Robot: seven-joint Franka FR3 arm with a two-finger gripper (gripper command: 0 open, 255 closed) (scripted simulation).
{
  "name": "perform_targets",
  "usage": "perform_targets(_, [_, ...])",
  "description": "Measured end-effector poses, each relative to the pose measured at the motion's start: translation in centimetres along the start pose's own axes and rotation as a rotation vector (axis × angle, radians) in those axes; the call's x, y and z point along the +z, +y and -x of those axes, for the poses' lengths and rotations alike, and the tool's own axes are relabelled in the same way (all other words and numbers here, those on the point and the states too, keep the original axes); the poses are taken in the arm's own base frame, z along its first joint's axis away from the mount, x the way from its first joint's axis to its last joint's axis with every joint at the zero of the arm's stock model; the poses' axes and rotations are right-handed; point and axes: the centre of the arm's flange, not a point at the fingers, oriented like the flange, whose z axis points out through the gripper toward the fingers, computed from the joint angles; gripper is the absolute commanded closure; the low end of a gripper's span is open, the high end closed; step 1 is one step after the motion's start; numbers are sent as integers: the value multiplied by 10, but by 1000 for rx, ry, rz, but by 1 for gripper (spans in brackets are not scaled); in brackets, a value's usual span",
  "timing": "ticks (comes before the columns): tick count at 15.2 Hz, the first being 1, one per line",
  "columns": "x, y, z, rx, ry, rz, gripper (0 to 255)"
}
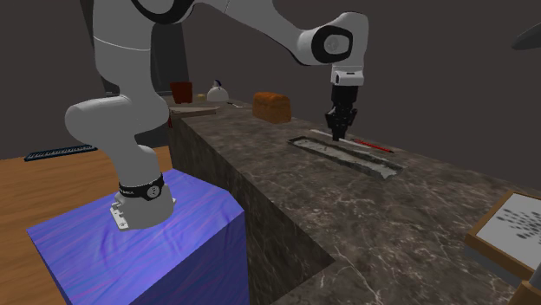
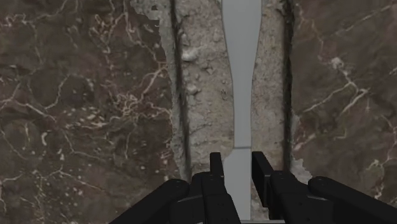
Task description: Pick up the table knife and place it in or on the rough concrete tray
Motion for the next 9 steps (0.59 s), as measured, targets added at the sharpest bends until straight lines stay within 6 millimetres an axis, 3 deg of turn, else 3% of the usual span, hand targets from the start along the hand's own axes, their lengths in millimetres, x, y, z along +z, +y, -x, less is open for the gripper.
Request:
perform_targets(3, [13,0,-1,0,0,0,255])
perform_targets(9, [16,0,0,0,0,0,255])
